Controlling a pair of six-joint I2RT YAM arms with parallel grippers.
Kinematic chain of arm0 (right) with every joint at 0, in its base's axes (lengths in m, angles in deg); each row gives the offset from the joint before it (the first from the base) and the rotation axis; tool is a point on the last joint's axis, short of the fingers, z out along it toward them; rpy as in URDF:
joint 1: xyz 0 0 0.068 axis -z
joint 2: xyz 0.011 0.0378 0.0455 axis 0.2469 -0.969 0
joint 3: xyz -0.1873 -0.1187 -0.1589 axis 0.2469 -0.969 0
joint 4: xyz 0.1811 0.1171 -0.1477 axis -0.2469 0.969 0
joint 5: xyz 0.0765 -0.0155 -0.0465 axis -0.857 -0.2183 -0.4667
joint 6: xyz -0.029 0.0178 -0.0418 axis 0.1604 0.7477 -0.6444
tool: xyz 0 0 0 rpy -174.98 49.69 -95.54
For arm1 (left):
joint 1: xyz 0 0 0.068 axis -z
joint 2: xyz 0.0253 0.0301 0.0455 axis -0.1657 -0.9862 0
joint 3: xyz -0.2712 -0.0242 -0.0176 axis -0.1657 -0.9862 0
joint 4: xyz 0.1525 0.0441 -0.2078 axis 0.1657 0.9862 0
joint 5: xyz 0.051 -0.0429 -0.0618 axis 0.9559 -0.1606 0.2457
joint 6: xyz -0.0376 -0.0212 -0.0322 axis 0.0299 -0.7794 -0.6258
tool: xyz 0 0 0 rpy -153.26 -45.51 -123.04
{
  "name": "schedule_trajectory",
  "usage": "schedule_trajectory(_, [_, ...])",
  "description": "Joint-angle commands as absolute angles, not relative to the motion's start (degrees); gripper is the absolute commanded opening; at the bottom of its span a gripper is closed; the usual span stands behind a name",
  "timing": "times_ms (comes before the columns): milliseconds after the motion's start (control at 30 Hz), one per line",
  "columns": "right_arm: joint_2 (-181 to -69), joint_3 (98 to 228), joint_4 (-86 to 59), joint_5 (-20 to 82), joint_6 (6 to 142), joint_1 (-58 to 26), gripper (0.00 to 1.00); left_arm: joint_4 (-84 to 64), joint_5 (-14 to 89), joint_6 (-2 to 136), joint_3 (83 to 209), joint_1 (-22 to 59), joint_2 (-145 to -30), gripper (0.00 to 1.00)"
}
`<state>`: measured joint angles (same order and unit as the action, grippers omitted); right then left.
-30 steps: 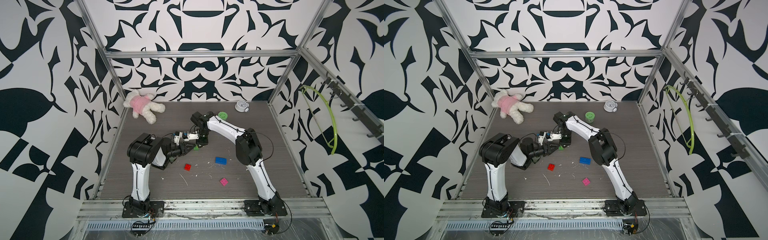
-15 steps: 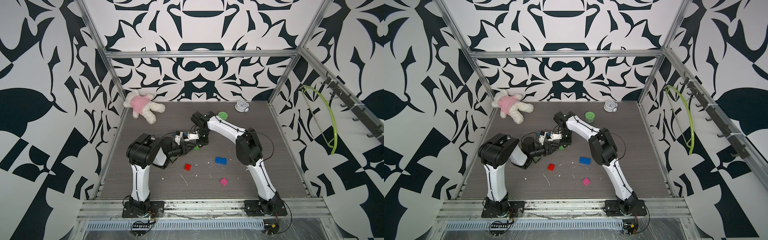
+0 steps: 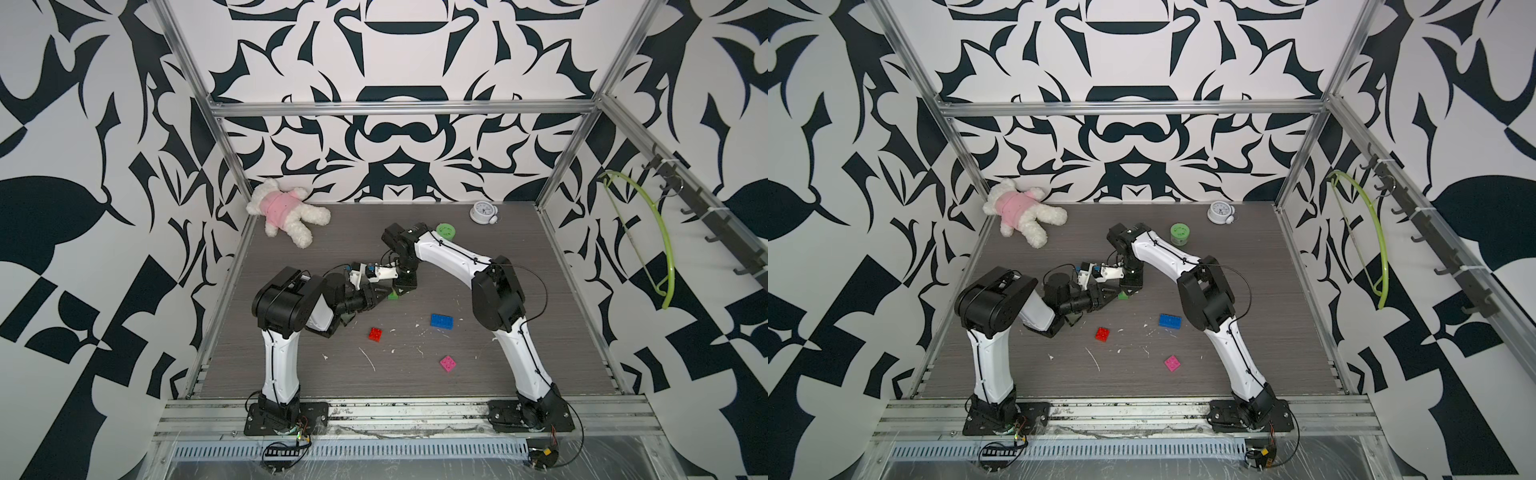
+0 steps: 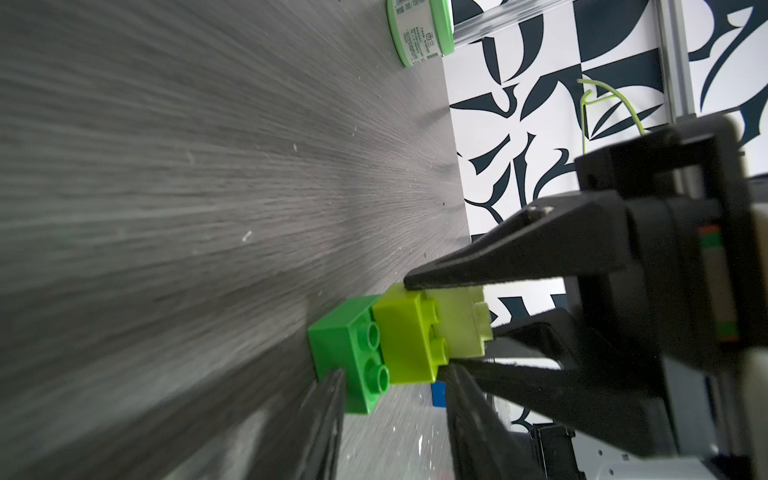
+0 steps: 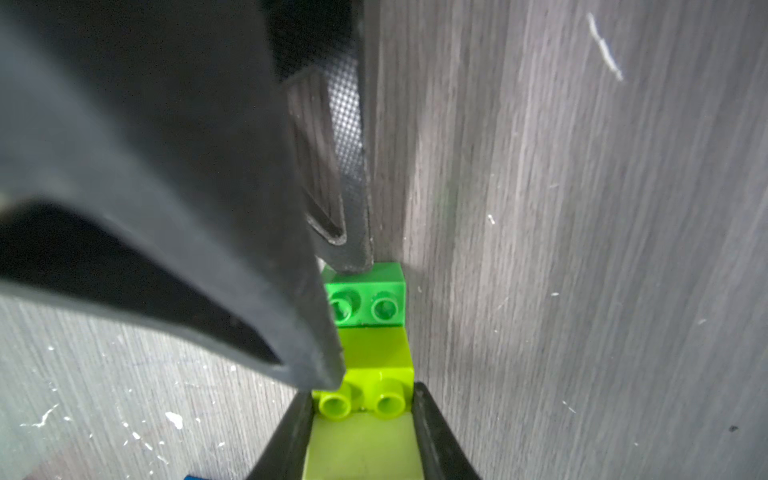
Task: Assemble the letter y with lego
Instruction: Assemble the lego brick with the lego brick.
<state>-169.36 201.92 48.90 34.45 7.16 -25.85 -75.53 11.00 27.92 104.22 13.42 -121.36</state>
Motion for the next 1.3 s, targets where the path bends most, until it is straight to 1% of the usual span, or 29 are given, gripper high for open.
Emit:
schedule_trajectory(0, [-168.85, 200.96, 46.84, 31.97, 7.52, -27.28, 0.26, -54.83, 16.96, 32.4, 101.76, 13.57, -127.76, 0.41])
schedule_trajectory(167, [-169.1, 200.87, 46.93, 31.97, 7.5, -27.23, 0.26, -51.93, 17.57, 33.19, 102.31, 13.58, -127.39, 0.36])
schedule_trajectory(233, [-169.1, 200.83, 46.84, 32.04, 7.42, -27.23, 0.26, -50.99, 17.7, 33.47, 102.44, 13.53, -127.38, 0.32])
schedule_trajectory(400, [-169.09, 200.87, 46.93, 32.07, 7.41, -27.23, 0.26, -45.73, 18.62, 35.27, 103.51, 13.57, -126.67, 0.26])
schedule_trajectory(533, [-169.1, 200.69, 46.85, 31.99, 7.41, -27.25, 0.26, -41.74, 19.19, 36.74, 104.39, 13.57, -126.09, 0.25])
schedule_trajectory(733, [-169.1, 200.65, 46.77, 31.89, 7.41, -27.26, 0.26, -42.12, 19.19, 37.22, 103.93, 13.56, -125.23, 0.23])
schedule_trajectory(933, [-169.11, 200.84, 46.76, 31.75, 7.46, -27.28, 0.26, -37.99, 20.23, 38.87, 105.09, 13.54, -125.22, 0.15])
schedule_trajectory(1133, [-169.02, 200.81, 46.7, 31.71, 7.5, -27.28, 0.27, -35.5, 20.85, 39.95, 105.81, 13.58, -125.11, 0.15])
schedule_trajectory(1267, [-168.59, 200.85, 46.1, 31.87, 7.72, -27.28, 0.31, -34.84, 21.04, 40.3, 105.99, 13.57, -125.11, 0.15])
